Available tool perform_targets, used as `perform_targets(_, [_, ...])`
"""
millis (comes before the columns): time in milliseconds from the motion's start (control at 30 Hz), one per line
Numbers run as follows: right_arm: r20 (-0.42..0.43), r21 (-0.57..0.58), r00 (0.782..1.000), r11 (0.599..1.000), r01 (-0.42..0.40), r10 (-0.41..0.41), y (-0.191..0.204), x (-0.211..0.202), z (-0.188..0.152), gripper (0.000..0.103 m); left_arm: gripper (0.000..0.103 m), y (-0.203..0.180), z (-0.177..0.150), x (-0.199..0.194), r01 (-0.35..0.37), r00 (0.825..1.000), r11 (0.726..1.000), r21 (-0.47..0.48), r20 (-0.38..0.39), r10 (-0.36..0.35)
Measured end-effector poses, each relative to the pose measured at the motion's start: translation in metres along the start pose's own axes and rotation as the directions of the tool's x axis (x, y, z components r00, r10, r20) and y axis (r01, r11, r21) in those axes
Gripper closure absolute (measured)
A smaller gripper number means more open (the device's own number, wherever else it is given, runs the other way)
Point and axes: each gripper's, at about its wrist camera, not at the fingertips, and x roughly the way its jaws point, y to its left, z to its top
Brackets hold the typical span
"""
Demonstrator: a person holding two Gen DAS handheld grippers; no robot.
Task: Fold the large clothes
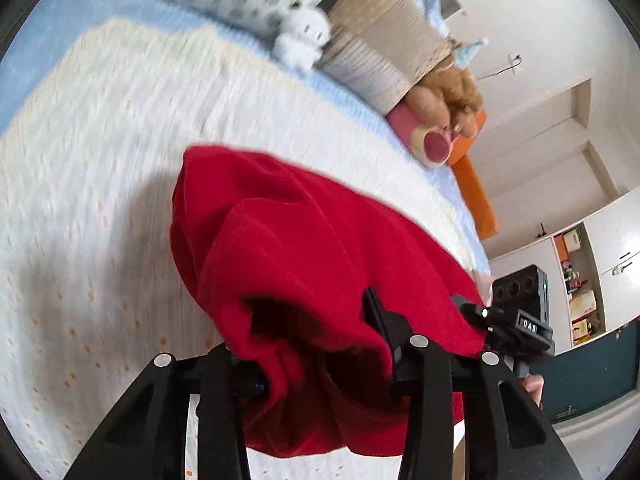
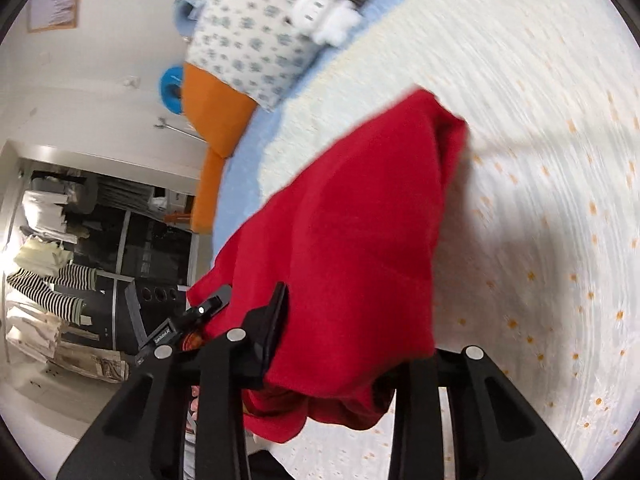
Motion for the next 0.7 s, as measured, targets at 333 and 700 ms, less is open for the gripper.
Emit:
perform_targets(333, [0.029,-0.157,0.991,0.980,-0.123,0.129,0.109,0.015,0.014,0.071,0.061,-0.043,0.034,-0.119,-0.052,0.976,0.990,0.133,0.218,0.022])
perform_targets(700, [-0.232,-0.281,0.946,0.915,-0.290,0.228,0.267,0.195,-0.068,0.071,0.061,0.086,-0.033,-0.355,-0.218,0.885,0.975,-0.039,0.414,0.214])
